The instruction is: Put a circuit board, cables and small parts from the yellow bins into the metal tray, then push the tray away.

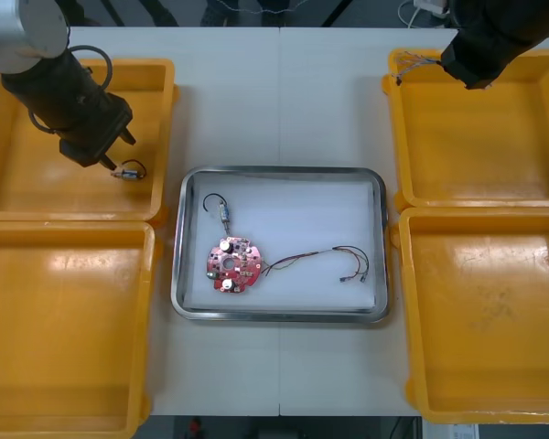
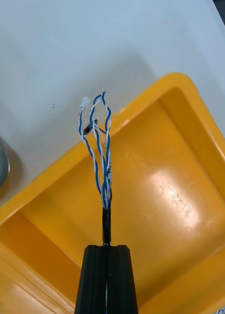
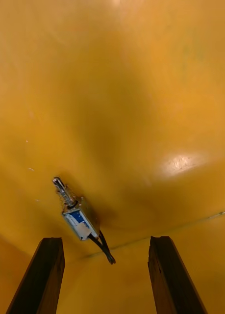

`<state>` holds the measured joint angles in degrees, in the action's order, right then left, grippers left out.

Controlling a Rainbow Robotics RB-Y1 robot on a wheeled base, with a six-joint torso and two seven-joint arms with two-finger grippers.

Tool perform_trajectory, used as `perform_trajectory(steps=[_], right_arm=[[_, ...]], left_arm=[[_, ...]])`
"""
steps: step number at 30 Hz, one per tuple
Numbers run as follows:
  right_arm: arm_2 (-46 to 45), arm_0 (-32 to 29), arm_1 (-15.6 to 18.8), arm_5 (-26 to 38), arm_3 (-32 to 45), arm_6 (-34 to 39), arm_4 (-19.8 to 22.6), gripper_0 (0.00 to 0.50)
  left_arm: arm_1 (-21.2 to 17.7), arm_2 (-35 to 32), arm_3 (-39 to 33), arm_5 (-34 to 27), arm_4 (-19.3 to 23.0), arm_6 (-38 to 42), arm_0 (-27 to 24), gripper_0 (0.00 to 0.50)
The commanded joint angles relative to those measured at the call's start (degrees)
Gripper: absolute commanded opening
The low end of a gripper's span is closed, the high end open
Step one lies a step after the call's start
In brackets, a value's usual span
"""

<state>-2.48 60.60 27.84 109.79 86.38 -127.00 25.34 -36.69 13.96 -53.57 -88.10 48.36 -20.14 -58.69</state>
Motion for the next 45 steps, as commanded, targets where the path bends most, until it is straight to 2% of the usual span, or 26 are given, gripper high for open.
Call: perform_trajectory(steps=[1,3,9,13,21,36,37,38,39,40,41,42,45], right_arm=[[3.8,-2.3,-0.8,0.2,7.6,2.2,1.9,0.0],[5.1,-2.9,-1.0,0.2,9.5,2.2,2.3,0.0],[7.6,-5.1,-2.4,0.2,14.1,1.9,7.9,0.0],[10.7,-6.5,-2.9,0.2,16.3,1.7,9.3,0.0],[20.7,-11.0,-3.3,0.2,22.0,0.1,6.2,0.0],[32.9,-13.5,-4.3,-10.3,22.5,-4.7,0.6,0.0],[33.2,-13.6,-4.3,-10.6,22.6,-4.9,0.5,0.0],[33.5,-13.8,-4.3,-10.9,22.5,-5.1,0.4,0.0],[33.7,-14.2,-4.3,-11.3,22.2,-5.5,0.4,0.0],[33.8,-14.5,-4.3,-11.5,21.9,-5.5,0.6,0.0],[33.9,-14.8,-4.2,-12.1,21.2,-5.7,1.0,0.0],[33.9,-14.9,-4.1,-12.3,20.8,-5.8,1.3,0.0],[34.4,-15.2,-3.8,-13.6,18.2,-6.2,2.7,0.0]], left_arm=[[1.2,3.6,0.3,1.5,1.4,3.6,-2.3,0.5],[1.2,4.1,0.4,1.7,1.8,3.5,-1.9,0.5],[1.5,5.6,0.3,3.3,2.1,3.6,-0.2,0.5],[1.5,6.3,0.4,4.5,1.8,3.6,0.4,0.5],[1.6,6.3,0.4,5.2,1.6,3.4,1.9,0.5],[1.5,6.3,0.3,6.9,0.7,3.3,4.0,0.496],[1.5,6.3,0.4,7.0,0.7,3.3,3.9,0.442],[1.6,6.3,0.3,7.0,0.6,3.2,4.0,0.309],[1.5,6.3,0.4,6.9,0.5,3.1,3.9,0.206],[1.6,6.3,0.3,7.0,0.4,3.0,4.0,0.151],[1.5,6.3,0.4,7.0,0.5,3.0,3.9,0.05],[1.6,6.3,0.3,7.0,0.5,3.0,3.9,0.008],[1.5,6.3,0.3,7.0,0.4,2.8,4.0,0.0]])
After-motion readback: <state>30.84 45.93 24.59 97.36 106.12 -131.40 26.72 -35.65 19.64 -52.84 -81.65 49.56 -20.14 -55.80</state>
